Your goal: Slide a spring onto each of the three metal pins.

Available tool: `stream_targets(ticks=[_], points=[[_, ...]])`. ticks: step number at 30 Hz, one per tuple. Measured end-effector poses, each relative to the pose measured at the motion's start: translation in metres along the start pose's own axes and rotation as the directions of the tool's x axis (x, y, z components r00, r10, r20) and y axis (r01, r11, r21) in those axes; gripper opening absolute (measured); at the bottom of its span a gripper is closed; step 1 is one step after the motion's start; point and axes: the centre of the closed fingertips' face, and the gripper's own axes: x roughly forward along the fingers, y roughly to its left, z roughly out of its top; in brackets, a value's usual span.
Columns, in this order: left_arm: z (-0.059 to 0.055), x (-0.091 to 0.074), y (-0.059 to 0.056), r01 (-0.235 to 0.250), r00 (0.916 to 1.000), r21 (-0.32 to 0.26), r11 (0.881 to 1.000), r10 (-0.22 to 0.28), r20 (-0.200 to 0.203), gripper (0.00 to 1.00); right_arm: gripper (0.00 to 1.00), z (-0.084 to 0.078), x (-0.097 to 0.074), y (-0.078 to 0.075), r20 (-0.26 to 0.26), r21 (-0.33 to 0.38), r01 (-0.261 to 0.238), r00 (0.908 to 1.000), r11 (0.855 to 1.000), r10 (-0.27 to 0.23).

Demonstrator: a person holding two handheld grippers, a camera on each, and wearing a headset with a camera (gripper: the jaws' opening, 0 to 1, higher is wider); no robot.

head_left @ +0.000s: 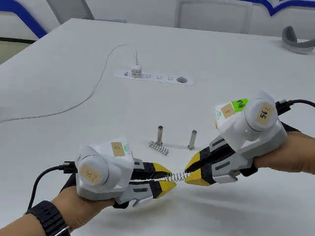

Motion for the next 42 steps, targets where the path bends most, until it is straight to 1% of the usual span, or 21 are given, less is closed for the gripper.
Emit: stream_targets(ticks=[2, 4, 7, 10, 11, 13, 20, 24, 25, 29, 32, 35, 40, 42], points=[[0.000, 0.000, 0.001, -0.003, 1.0000, -0.002, 1.000, 0.003, -0.001, 0.12, 0.11, 0.006, -0.001, 0.000, 0.036, 0.025, -0.001, 0.9993, 1.000, 0.000], [-0.001, -0.001, 0.000, -0.003, 1.0000, -0.003, 1.000, 0.003, -0.004, 0.12, 0.11, 0.013, -0.002, 0.001, 0.080, 0.052, -0.007, 0.9968, 0.999, 0.003], [-0.001, -0.001, 0.000, -0.003, 1.0000, -0.004, 1.000, 0.003, -0.007, 0.12, 0.11, 0.019, -0.003, 0.001, 0.106, 0.063, -0.008, 0.9943, 0.998, 0.001], [-0.001, -0.002, 0.000, -0.003, 1.0000, -0.004, 1.000, 0.003, -0.006, 0.11, 0.11, 0.029, -0.004, 0.001, 0.154, 0.081, -0.015, 0.9881, 0.997, 0.003], [0.000, -0.001, -0.001, -0.001, 1.0000, -0.007, 1.000, 0.001, -0.003, 0.11, 0.11, 0.034, -0.005, 0.001, 0.174, 0.085, -0.015, 0.9848, 0.996, 0.000], [0.001, -0.001, -0.002, -0.001, 1.0000, -0.006, 1.000, 0.001, 0.000, 0.11, 0.11, 0.038, -0.005, 0.002, 0.186, 0.087, -0.014, 0.9825, 0.996, -0.003], [0.004, 0.000, -0.003, 0.000, 1.0000, -0.020, 1.000, 0.000, 0.008, 0.11, 0.11, 0.047, -0.001, 0.002, 0.213, 0.087, -0.003, 0.9769, 0.996, -0.015], [0.005, 0.001, -0.005, 0.010, 0.9997, -0.056, 0.998, -0.009, 0.020, 0.11, 0.12, 0.051, 0.001, 0.003, 0.226, 0.079, 0.002, 0.9739, 0.997, -0.020], [0.006, 0.001, -0.004, 0.009, 0.9997, -0.057, 0.998, -0.008, 0.025, 0.11, 0.12, 0.052, 0.001, 0.002, 0.229, 0.077, 0.003, 0.9732, 0.997, -0.021], [0.008, 0.000, -0.001, 0.004, 0.9986, -0.094, 0.996, 0.001, 0.053, 0.11, 0.12, 0.054, 0.001, 0.001, 0.241, 0.081, 0.010, 0.9702, 0.997, -0.029], [0.009, -0.001, 0.000, -0.002, 0.9984, -0.093, 0.996, 0.007, 0.056, 0.11, 0.14, 0.051, 0.001, -0.001, 0.231, 0.087, 0.020, 0.9721, 0.996, -0.040], [0.009, -0.001, 0.001, -0.002, 0.9985, -0.089, 0.996, 0.007, 0.054, 0.11, 0.14, 0.050, 0.000, -0.002, 0.238, 0.094, 0.026, 0.9700, 0.995, -0.048], [0.008, 0.000, 0.000, 0.000, 0.9986, -0.087, 0.996, 0.005, 0.054, 0.11, 0.13, 0.050, 0.002, -0.001, 0.239, 0.091, 0.028, 0.9697, 0.995, -0.049], [0.008, 0.000, 0.000, 0.000, 0.9987, -0.085, 0.996, 0.004, 0.051, 0.11, 0.12, 0.052, 0.002, -0.001, 0.246, 0.093, 0.026, 0.9681, 0.995, -0.049]])
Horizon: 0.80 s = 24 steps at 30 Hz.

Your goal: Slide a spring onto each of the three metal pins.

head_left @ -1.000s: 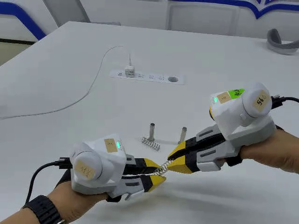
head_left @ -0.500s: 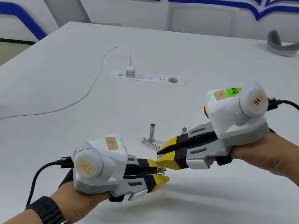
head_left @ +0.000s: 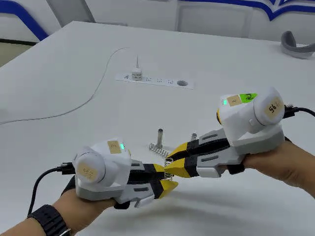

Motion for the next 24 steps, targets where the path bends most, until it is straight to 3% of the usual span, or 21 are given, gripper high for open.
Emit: stream_targets(ticks=[12, 24], points=[[0.005, -0.002, 0.005, -0.022, 0.9995, 0.011, 1.000, 0.022, 0.024, 0.14, 0.12, 0.006, -0.001, -0.004, 0.018, 0.002, 0.015, 0.9997, 1.000, -0.015], [0.002, -0.008, 0.015, -0.069, 0.9973, 0.003, 0.998, 0.069, 0.026, 0.27, 0.12, 0.009, -0.014, -0.017, 0.038, 0.015, 0.066, 0.9971, 0.998, -0.066]])
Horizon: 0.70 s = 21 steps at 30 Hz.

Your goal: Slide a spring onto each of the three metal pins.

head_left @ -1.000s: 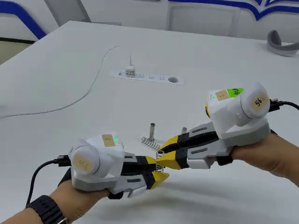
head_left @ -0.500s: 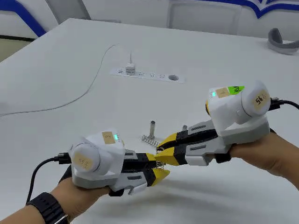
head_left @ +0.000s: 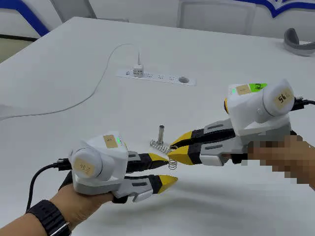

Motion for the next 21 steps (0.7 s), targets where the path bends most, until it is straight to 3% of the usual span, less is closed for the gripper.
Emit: stream_targets(ticks=[14, 21], points=[[-0.003, -0.009, 0.018, -0.070, 0.9975, -0.019, 0.997, 0.071, 0.005, 0.42, 0.12, 0.009, -0.022, -0.028, 0.046, 0.019, 0.101, 0.9937, 0.995, -0.102], [-0.005, -0.012, 0.024, -0.090, 0.9959, -0.029, 0.996, 0.090, 0.006, 0.46, 0.12, 0.016, -0.035, -0.048, 0.076, 0.026, 0.178, 0.9808, 0.984, -0.180]])
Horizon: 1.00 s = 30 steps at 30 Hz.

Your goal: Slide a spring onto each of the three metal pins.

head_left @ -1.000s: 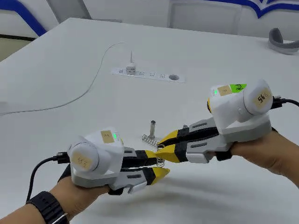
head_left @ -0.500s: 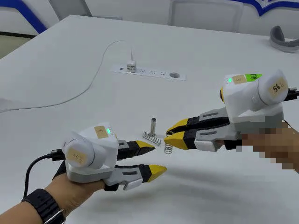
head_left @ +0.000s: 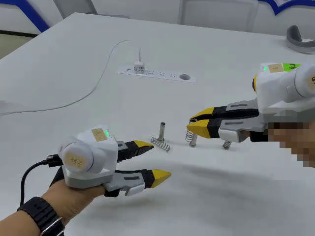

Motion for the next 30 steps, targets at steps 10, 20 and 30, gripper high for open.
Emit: stream_targets(ticks=[10, 20, 30], points=[[-0.002, -0.003, 0.007, -0.028, 0.9996, -0.012, 1.000, 0.028, -0.002, 0.51, 0.12, 0.003, -0.006, -0.041, 0.020, 0.019, 0.153, 0.9879, 0.988, -0.154], [-0.003, -0.005, 0.011, -0.047, 0.9989, -0.018, 0.999, 0.047, 0.001, 0.55, 0.12, -0.011, 0.006, -0.056, 0.007, 0.038, 0.198, 0.9801, 0.980, -0.198], [-0.003, -0.007, 0.013, -0.055, 0.9985, -0.021, 0.998, 0.055, 0.001, 0.56, 0.12, -0.027, 0.014, -0.064, -0.008, 0.064, 0.213, 0.9771, 0.975, -0.213]])
